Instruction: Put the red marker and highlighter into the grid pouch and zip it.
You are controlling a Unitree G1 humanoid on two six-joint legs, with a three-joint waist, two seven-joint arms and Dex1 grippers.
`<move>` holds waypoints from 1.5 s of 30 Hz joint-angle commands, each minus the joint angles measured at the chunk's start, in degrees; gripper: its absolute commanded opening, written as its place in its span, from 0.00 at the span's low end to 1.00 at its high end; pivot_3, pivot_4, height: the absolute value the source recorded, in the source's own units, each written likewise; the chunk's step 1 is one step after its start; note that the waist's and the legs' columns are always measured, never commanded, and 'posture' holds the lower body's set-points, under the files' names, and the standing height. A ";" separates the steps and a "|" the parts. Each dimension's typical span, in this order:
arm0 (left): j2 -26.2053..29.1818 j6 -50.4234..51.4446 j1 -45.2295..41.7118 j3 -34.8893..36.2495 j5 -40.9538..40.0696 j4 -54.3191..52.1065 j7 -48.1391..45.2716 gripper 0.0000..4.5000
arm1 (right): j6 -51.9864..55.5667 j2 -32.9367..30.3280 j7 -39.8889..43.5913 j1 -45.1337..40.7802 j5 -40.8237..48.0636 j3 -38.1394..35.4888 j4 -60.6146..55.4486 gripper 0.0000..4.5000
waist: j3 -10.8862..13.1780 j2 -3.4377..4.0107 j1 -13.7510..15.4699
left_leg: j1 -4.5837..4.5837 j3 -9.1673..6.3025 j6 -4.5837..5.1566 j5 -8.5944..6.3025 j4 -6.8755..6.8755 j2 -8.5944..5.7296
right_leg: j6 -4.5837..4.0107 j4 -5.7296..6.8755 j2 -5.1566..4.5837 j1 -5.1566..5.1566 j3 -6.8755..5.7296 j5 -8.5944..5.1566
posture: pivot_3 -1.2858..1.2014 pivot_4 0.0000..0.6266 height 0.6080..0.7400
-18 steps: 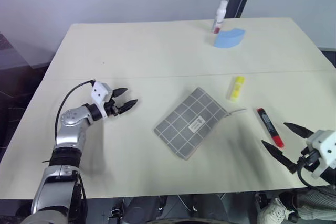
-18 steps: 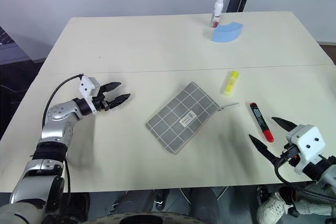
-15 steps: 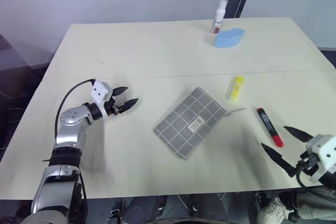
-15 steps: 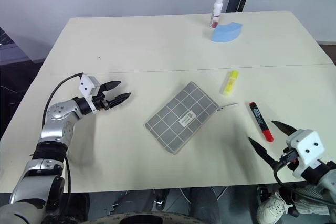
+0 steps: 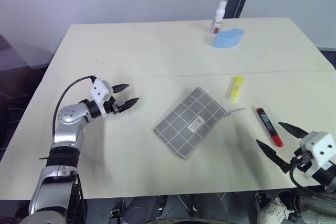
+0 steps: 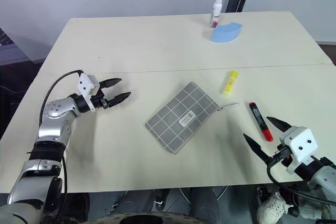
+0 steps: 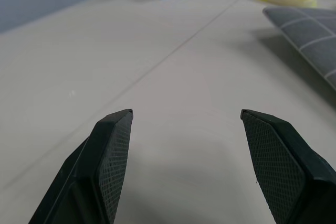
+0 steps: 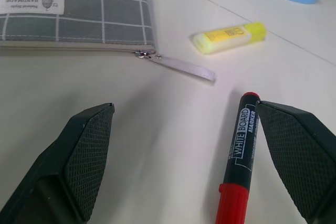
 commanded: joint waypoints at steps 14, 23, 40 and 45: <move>4.22 -13.14 6.93 -11.77 -1.32 -18.70 -18.41 0.77 | 6.74 5.69 -7.89 -24.59 -2.54 20.86 1.52 0.01 | -0.02 0.03 -0.61 | 0.28 0.04 -0.03 0.02 -0.17 0.03 | -0.37 0.02 0.11 0.10 0.29 0.01 | 0.52 0.24 0.99; 0.19 -26.15 2.03 -18.64 1.89 -7.72 -22.12 0.77 | 10.11 4.11 -13.54 -34.03 -16.46 30.16 15.95 0.01 | -0.01 0.04 -0.70 | 0.44 0.09 -0.24 0.15 -0.24 -0.04 | -0.17 -0.05 0.20 -0.04 0.43 0.14 | 0.52 0.24 0.99; -4.89 -41.33 -3.05 -24.60 8.90 4.97 -21.57 0.77 | 16.27 6.42 -19.72 -41.67 -21.47 33.46 22.15 0.01 | -0.06 -0.03 -1.29 | 0.75 0.01 -0.02 0.02 -0.18 0.01 | -0.13 -0.06 0.66 0.05 0.94 0.33 | 0.52 0.24 0.99; -6.73 -40.96 -3.54 -24.87 12.72 6.34 -13.94 0.71 | 15.97 5.97 -19.72 -40.82 -21.16 32.62 21.20 0.00 | -0.06 -0.02 -1.18 | 0.74 0.02 0.01 -0.01 -0.21 -0.01 | -0.11 -0.11 0.65 0.04 0.97 0.34 | 0.52 0.24 0.99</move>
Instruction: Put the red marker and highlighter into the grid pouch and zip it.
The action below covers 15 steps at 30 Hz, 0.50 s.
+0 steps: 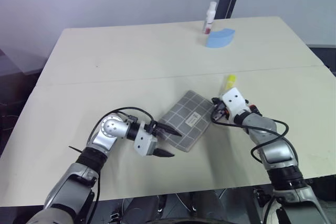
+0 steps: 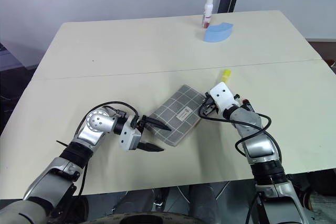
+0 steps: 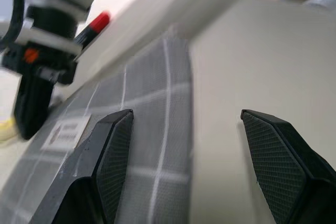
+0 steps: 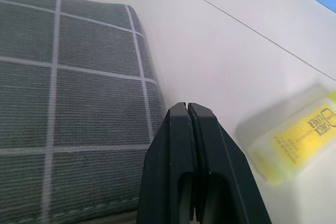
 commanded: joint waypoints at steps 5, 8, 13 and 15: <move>-1.96 1.01 -0.56 -0.09 1.02 -1.62 7.48 0.24 | -0.13 -1.22 -0.25 1.33 -0.58 -1.62 -0.16 0.00 | 0.00 0.00 -0.02 | -0.02 0.02 0.04 -0.03 0.00 -0.02 | 0.01 -0.04 -0.01 -0.01 0.01 0.01 | 0.52 0.24 0.99; -1.76 1.89 -0.32 -0.18 0.55 -2.48 8.64 0.01 | -0.45 -1.46 -0.49 0.93 -1.01 -1.57 0.48 0.00 | 0.00 0.00 -0.06 | -0.02 0.01 0.04 -0.03 -0.02 -0.01 | 0.02 -0.02 0.00 -0.02 0.01 0.01 | 0.52 0.24 0.99; 0.30 1.67 -0.69 1.67 -0.11 -2.35 10.34 0.01 | -0.77 -2.04 0.39 3.16 0.25 -2.98 -3.19 0.00 | 0.00 0.00 -0.03 | -0.02 0.00 0.05 -0.03 -0.02 -0.01 | 0.02 -0.01 0.00 -0.02 0.01 0.00 | 0.52 0.24 0.99; 1.54 0.71 -1.52 3.61 -0.91 -0.92 11.73 0.01 | -0.46 -2.70 1.65 5.14 2.37 -4.99 -6.83 0.00 | 0.00 0.00 -0.06 | -0.04 -0.01 0.05 -0.03 -0.03 -0.01 | 0.03 -0.01 0.00 -0.05 0.01 0.00 | 0.52 0.24 0.99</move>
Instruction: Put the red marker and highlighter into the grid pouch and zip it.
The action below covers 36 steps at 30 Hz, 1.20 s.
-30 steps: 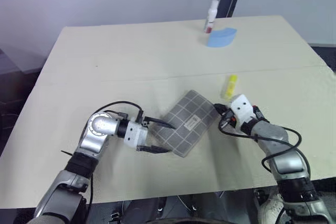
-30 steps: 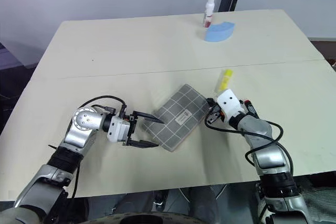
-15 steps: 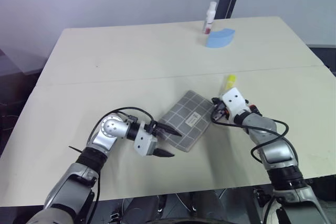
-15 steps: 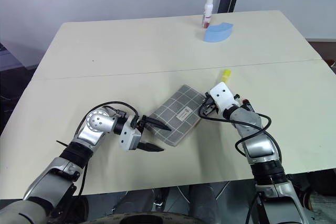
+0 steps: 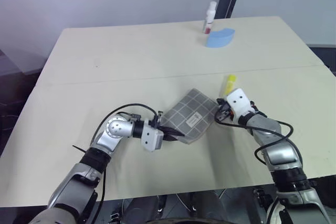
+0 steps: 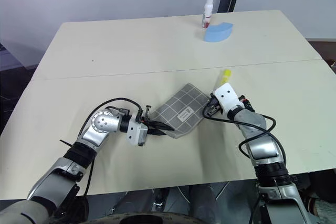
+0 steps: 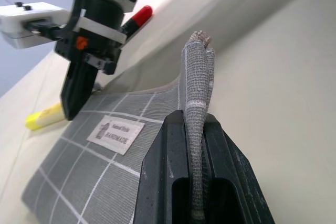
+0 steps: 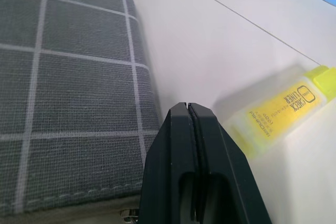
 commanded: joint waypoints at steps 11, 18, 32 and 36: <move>2.71 0.50 -4.51 10.85 -15.74 7.01 -2.99 0.00 | 3.88 -3.97 8.97 10.83 16.56 -14.58 -20.12 0.42 | 0.05 0.01 -0.04 | -0.07 0.00 0.04 -0.03 -0.06 0.01 | 0.03 0.00 0.03 -0.02 0.05 0.00 | 0.52 0.24 0.99; 1.29 5.39 -3.83 11.50 -19.73 1.74 -6.02 0.00 | 3.54 -4.75 9.20 11.07 16.28 -13.58 -21.51 0.99 | 0.07 -0.03 -0.22 | -0.07 0.02 0.10 -0.07 -0.03 0.00 | 0.03 -0.06 0.01 -0.02 0.06 0.00 | 0.52 0.24 0.99; 1.20 3.07 1.49 9.81 -19.79 -6.86 -11.95 0.00 | -7.12 -8.29 13.18 7.69 7.85 -4.38 -15.21 0.99 | 0.08 -0.02 -0.07 | -0.09 0.02 0.07 -0.07 -0.08 0.01 | 0.02 -0.06 0.01 -0.03 0.08 0.00 | 0.52 0.24 0.99; 0.98 3.61 2.10 9.87 -19.66 -7.75 -11.51 0.00 | -19.33 -11.19 14.62 7.34 1.04 -0.30 -11.50 0.99 | 0.08 -0.03 -0.10 | -0.09 0.04 0.07 -0.07 -0.08 0.01 | 0.02 -0.08 0.01 -0.02 0.08 0.00 | 0.52 0.24 0.99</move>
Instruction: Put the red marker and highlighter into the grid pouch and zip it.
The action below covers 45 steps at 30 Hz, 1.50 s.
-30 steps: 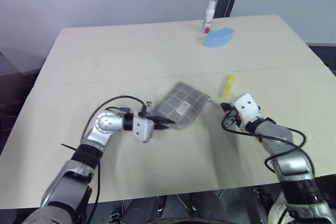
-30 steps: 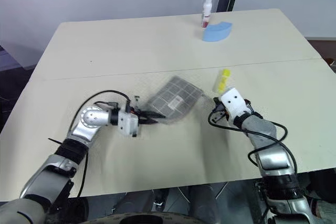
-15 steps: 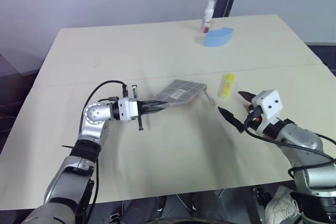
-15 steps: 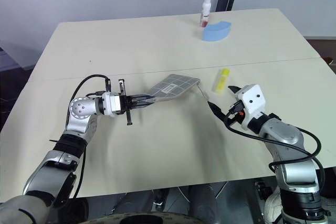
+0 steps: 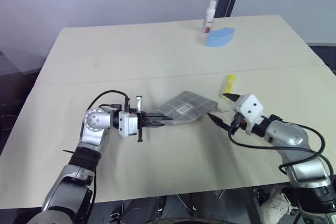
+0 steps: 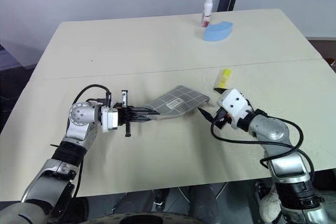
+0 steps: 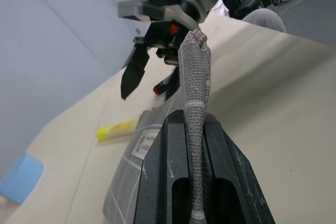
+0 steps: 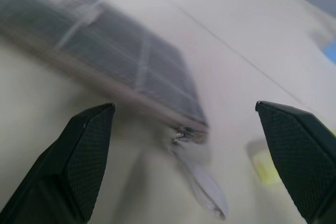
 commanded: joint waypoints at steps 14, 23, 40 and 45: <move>-0.01 1.09 1.01 -0.21 -1.87 -2.85 -0.30 0.00 | -20.70 2.53 -3.39 -6.09 -11.98 7.50 7.52 0.10 | 0.02 0.00 0.06 | 0.01 -0.04 -0.08 0.05 -0.01 -0.01 | -0.01 0.03 0.09 -0.10 0.08 0.00 | 0.52 0.24 0.99; 1.31 9.62 1.31 0.19 -3.22 -3.90 -1.39 0.70 | -19.45 2.16 -4.23 -5.40 -12.59 6.13 6.44 0.00 | 0.02 0.00 0.03 | 0.01 -0.06 -0.07 0.04 -0.02 -0.01 | -0.01 0.05 0.18 -0.11 0.08 0.00 | 0.52 0.24 0.99; -0.74 4.67 3.44 0.24 7.06 -7.30 13.00 0.92 | -0.97 2.57 -3.77 -6.95 -18.21 8.06 -2.31 0.00 | 0.02 0.00 0.06 | 0.00 -0.05 -0.09 0.03 -0.05 0.00 | -0.02 0.04 0.13 -0.10 0.13 0.00 | 0.52 0.24 0.99; -0.11 6.58 4.70 -0.90 6.91 -8.59 13.10 0.50 | -0.68 2.59 -3.36 -6.93 -18.12 8.49 -2.51 0.00 | 0.02 0.00 0.04 | 0.00 -0.05 -0.09 0.03 -0.06 0.00 | -0.01 0.04 0.12 -0.08 0.13 0.00 | 0.52 0.24 0.99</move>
